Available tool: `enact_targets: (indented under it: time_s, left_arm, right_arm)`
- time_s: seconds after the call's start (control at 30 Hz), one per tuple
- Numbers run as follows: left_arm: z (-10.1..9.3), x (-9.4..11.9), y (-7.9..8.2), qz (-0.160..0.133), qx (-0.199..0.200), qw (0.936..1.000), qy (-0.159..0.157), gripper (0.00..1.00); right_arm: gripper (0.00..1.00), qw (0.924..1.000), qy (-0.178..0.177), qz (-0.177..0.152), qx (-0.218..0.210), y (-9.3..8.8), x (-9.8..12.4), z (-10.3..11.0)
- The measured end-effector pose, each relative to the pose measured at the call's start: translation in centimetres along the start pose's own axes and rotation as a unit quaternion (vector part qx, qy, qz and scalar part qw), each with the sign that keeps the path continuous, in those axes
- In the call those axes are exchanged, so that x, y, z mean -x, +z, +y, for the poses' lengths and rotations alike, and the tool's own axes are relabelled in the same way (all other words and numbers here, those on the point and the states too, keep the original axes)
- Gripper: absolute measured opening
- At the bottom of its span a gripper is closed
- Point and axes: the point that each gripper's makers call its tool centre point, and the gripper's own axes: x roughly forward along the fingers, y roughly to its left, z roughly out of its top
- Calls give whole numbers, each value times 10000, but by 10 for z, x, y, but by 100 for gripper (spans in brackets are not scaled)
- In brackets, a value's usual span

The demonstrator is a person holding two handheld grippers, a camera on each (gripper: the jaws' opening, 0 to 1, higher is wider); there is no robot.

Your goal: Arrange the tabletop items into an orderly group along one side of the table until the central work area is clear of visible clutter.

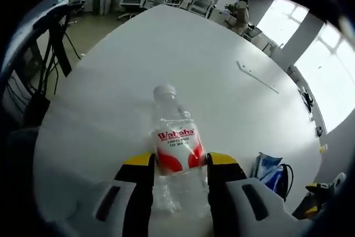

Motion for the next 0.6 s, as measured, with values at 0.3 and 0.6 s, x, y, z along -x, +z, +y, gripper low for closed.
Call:
enact_targets:
  time_s: [0.3, 0.6]
  left_arm:
    - [6, 10, -11, 133, -256, 9996, -57, 34]
    - [12, 23, -30, 350, -287, 9988, -205, 34]
  right_arm:
    - [68, 10000, 37, -57, 66, 7, -3, 3]
    - [68, 9999, 13, -125, 98, 14, -2, -3]
